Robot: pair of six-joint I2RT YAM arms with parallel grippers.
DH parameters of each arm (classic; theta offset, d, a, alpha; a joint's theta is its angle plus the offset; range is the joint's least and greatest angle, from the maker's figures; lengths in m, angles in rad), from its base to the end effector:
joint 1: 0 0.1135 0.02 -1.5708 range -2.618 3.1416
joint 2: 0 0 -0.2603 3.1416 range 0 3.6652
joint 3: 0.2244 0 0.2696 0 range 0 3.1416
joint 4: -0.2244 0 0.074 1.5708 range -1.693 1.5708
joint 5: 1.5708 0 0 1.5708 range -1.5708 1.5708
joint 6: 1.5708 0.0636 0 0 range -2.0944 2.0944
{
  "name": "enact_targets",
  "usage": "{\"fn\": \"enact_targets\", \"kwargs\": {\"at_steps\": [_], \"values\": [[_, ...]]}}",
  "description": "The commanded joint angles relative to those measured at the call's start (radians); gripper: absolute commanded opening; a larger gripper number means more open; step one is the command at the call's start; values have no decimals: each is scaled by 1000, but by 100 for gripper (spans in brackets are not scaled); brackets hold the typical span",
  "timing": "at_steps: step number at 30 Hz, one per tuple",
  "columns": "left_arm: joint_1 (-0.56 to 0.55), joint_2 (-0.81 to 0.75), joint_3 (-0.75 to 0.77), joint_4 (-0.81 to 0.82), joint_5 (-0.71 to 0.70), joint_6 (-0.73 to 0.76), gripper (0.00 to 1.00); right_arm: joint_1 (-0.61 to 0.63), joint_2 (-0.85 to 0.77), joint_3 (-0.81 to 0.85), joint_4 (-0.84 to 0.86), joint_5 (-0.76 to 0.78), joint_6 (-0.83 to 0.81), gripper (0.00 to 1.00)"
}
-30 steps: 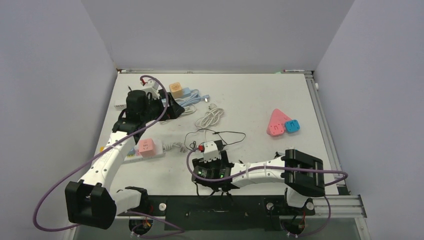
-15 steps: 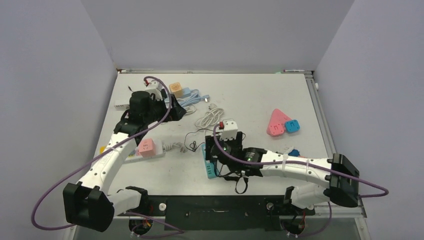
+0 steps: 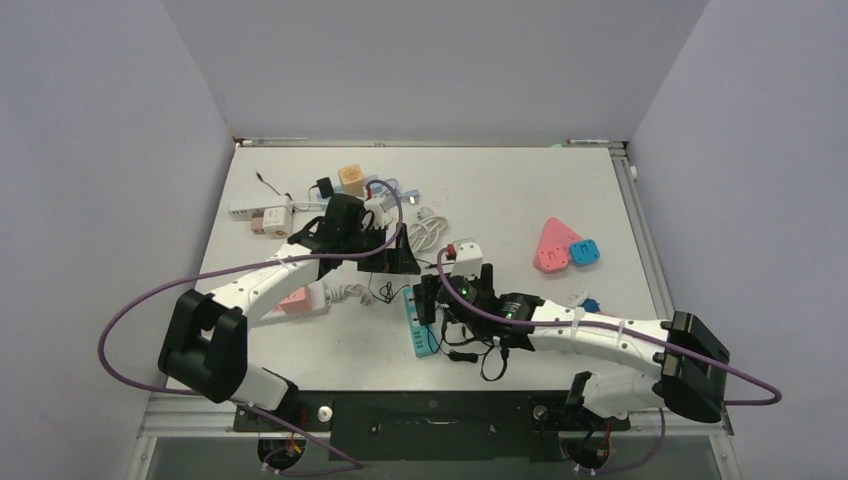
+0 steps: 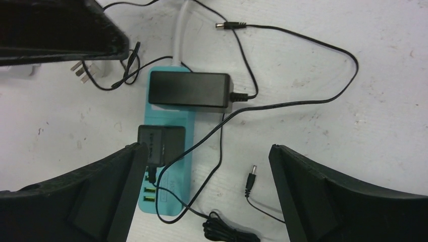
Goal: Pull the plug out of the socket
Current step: Move the socket to the center of the board, then remove the plug from the socket.
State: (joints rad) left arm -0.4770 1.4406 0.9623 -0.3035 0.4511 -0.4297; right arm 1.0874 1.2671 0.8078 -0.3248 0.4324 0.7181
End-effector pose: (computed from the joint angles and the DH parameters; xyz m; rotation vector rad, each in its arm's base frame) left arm 0.2896 -0.1809 0.2114 0.2925 2.4483 -0.9539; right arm 0.1619 0.2511 0.2061 -0.2158 2.2950 0.4355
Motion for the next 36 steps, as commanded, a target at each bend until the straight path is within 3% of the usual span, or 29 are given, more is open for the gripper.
{"fn": "enact_targets", "kwargs": {"at_steps": [1, 8, 30, 36], "values": [[-6, 49, 37, 17, 138, -31, 92, 78, 58, 53, -3, 80, 25, 95], [-17, 112, 16, 24, 187, -61, 75, 156, 165, 126, -17, 168, 40, 92], [-61, 170, 55, -61, 124, -23, 55, 197, 354, 242, -17, 267, -16, 62], [-63, 174, 59, -67, 118, -20, 54, 234, 374, 306, -92, 323, -8, 61]]}}
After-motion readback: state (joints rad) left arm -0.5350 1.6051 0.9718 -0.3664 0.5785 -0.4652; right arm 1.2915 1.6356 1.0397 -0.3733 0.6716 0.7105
